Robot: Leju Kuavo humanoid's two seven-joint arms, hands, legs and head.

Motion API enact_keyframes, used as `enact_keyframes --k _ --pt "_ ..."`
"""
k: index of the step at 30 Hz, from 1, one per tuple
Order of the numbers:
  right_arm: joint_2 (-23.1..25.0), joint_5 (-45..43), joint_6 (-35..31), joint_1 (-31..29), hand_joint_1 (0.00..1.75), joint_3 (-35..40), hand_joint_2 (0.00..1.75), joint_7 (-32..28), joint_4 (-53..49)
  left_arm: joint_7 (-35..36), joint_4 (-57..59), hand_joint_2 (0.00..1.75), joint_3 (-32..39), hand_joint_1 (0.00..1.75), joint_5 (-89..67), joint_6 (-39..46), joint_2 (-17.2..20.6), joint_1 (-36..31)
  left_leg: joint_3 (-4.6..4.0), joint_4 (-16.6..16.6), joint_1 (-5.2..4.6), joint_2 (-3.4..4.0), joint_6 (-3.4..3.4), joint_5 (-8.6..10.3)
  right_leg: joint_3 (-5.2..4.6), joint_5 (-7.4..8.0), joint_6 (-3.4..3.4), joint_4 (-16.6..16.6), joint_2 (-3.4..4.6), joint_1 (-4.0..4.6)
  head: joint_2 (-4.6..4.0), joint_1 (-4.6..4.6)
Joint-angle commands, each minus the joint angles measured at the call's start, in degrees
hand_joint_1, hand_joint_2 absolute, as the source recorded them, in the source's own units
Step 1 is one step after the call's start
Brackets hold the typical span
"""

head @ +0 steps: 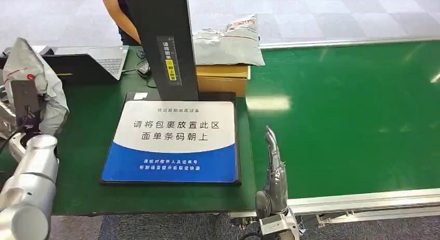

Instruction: Moved the parcel from conveyor to table for the left to box.

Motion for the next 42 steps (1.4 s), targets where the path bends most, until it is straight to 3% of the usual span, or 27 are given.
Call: enact_keyframes --k 1,4,9,13,18,19,27,35,37,38,40,41,42 --pt "-0.8 -0.8 0.3 -2.3 0.00 1.8 0.00 -0.1 4.3 -1.1 7.2 1.75 0.3 0.00 0.4 -0.3 -0.3 -5.5 0.06 0.0 0.03 -0.02 0.02 -0.02 0.09 -0.03 -0.10 0.0 -0.07 0.06 0.00 -0.02" --pt "-1.0 -1.8 -0.1 -2.1 0.00 1.2 0.00 -0.7 4.6 -4.1 4.6 1.75 -0.5 0.00 2.4 -2.1 -0.5 -2.8 0.09 0.0 0.04 0.00 0.02 -0.01 0.09 -0.02 -0.11 -0.1 -0.07 0.08 0.00 0.00" --pt "-2.2 -2.9 -0.9 0.0 0.00 0.5 0.00 -1.9 3.0 -8.5 -0.5 1.75 -3.9 0.00 4.7 -1.1 -4.0 -2.5 0.11 0.0 0.05 -0.19 0.06 -0.01 0.21 -0.08 -0.14 -0.1 -0.31 0.11 0.00 -0.02" --pt "-2.0 -3.0 -0.2 -0.1 0.00 0.4 0.00 -1.8 2.4 -10.8 -11.9 1.75 -9.4 0.00 9.1 -3.7 -6.2 2.6 0.00 0.0 0.04 -0.16 0.04 0.01 0.05 -0.04 -0.07 -0.1 -0.24 0.09 0.00 0.00" --pt "-0.4 -1.2 1.2 0.0 0.00 -1.3 0.00 -1.1 3.3 -12.5 -39.4 1.75 -22.1 0.00 22.9 -18.7 -11.3 22.6 0.21 -0.2 -0.05 -0.07 0.07 -0.01 0.22 -0.05 -0.09 -0.2 -0.15 -0.03 0.00 0.02" --pt "-0.3 -1.1 1.4 0.1 0.00 -1.5 1.75 -1.2 3.3 -12.4 -41.4 1.75 -23.9 0.00 23.6 -18.5 -11.7 24.7 0.27 -0.2 -0.07 -0.07 0.08 -0.01 0.27 -0.06 -0.10 -0.2 -0.16 -0.03 0.00 0.00" --pt "-1.3 1.1 3.2 0.3 0.00 -2.3 1.75 1.1 4.0 -18.3 -48.2 1.75 -37.9 0.00 25.3 -23.9 -14.1 36.6 0.12 -0.1 -0.15 -0.01 0.07 -0.12 0.11 -0.08 -0.02 -0.1 -0.04 -0.07 0.00 -0.02" --pt "-1.1 3.5 5.5 -0.3 0.00 -2.3 1.75 4.2 6.6 -19.3 -45.3 1.75 -38.8 0.00 28.2 -28.1 -15.5 36.6 0.13 -0.1 -0.14 0.06 0.09 -0.16 0.11 -0.09 -0.07 -0.1 -0.01 -0.01 0.00 0.00" --pt "-1.1 1.1 9.4 -0.8 0.00 -2.1 1.75 5.0 7.5 -19.5 -43.9 1.75 -38.7 0.00 29.6 -31.5 -16.0 36.4 0.12 -0.1 -0.11 -0.02 0.09 -0.15 0.13 -0.10 -0.11 -0.1 -0.10 0.02 0.00 0.00" --pt "-1.2 0.2 10.9 -1.2 0.00 -2.0 0.00 4.9 8.2 -19.6 -42.9 1.75 -38.6 0.00 29.4 -31.6 -16.4 36.3 0.11 -0.1 -0.12 -0.03 0.09 -0.14 0.11 -0.09 -0.08 -0.1 -0.10 0.01 0.00 -0.02" --pt "-1.0 0.4 11.5 -1.7 0.00 -2.2 0.00 4.9 8.5 -19.8 -42.2 1.75 -38.9 0.00 29.1 -32.2 -17.0 36.3 0.08 -0.1 -0.10 0.02 0.09 -0.14 0.09 -0.07 -0.04 -0.1 -0.04 0.03 0.00 0.00" --pt "-0.9 1.1 10.9 -1.9 0.00 -2.3 1.75 5.1 8.8 -19.8 -42.0 1.75 -39.1 0.00 29.0 -32.3 -17.2 36.5 0.12 -0.1 -0.11 0.02 0.10 -0.15 0.13 -0.08 -0.06 -0.1 -0.05 0.03 0.00 0.00" --pt "-0.6 3.6 8.4 -2.4 0.00 -2.6 1.75 5.8 9.5 -19.9 -42.4 1.75 -39.0 0.00 28.8 -32.0 -17.5 37.3 0.14 -0.1 -0.10 0.04 0.10 -0.15 0.15 -0.09 -0.08 -0.2 -0.05 0.03 0.00 0.00"
